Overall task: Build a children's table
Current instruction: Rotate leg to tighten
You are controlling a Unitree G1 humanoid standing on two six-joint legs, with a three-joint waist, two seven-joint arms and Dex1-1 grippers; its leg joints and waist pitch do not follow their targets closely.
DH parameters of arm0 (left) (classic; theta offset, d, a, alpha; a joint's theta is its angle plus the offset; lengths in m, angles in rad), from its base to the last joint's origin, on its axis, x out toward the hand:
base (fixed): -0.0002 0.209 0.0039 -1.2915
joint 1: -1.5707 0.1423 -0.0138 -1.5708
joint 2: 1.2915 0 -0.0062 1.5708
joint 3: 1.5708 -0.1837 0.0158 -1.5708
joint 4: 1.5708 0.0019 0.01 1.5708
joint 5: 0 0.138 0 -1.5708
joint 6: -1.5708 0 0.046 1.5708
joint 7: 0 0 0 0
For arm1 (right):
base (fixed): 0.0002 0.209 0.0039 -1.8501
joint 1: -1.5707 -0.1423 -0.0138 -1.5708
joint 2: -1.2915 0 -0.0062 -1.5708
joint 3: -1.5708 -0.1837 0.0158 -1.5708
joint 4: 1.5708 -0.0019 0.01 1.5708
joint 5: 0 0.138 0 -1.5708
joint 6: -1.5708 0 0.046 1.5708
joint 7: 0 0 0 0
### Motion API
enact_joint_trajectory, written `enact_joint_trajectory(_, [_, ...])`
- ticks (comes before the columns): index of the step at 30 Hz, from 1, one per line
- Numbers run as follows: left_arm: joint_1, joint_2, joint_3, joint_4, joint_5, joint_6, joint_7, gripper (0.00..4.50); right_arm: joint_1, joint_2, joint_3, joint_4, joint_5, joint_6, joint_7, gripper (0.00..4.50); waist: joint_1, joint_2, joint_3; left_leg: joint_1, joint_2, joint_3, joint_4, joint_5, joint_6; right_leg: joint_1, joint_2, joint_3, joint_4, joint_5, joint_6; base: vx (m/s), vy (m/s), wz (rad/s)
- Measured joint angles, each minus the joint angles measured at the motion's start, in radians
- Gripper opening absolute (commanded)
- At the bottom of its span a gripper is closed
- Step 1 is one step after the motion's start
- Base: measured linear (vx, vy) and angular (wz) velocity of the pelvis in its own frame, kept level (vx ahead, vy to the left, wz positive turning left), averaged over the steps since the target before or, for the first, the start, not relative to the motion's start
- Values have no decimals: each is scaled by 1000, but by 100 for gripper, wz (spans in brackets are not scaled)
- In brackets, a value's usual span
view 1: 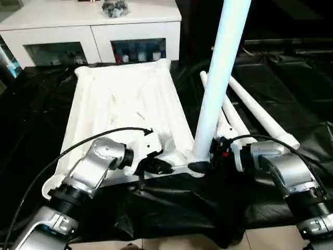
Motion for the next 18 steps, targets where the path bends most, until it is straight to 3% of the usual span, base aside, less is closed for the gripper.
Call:
enact_joint_trajectory(4, [1,3,1,0,0,0,2,0,2,19,0,-3,-1,3,-20,298,-3,0,0,0,0,0,0,0,0,0,0,0,1,0,0,0,0,0])
enact_joint_trajectory(9, [6,4,12,4,2,8,25,0,3,54,-10,13,-10,-6,-77,291,-15,0,0,4,0,0,0,-3,-5,3,0,0,2,1,1,0,0,0])
enact_joint_trajectory(14, [7,3,13,6,2,10,27,0,3,58,-11,15,-15,-7,-82,291,-17,0,0,6,0,-1,0,-3,-5,6,0,0,2,1,1,0,0,0])
enact_joint_trajectory(16, [3,-46,56,40,10,52,125,0,-34,144,-64,119,-22,-38,-205,289,-31,0,0,8,0,-1,2,-3,-5,8,0,1,3,1,1,0,0,0])
enact_joint_trajectory(18, [-44,-152,122,108,37,133,328,0,-132,277,-147,303,-44,-90,-482,288,-54,1,1,8,0,-1,3,-2,-7,8,0,2,3,5,-2,0,0,0])
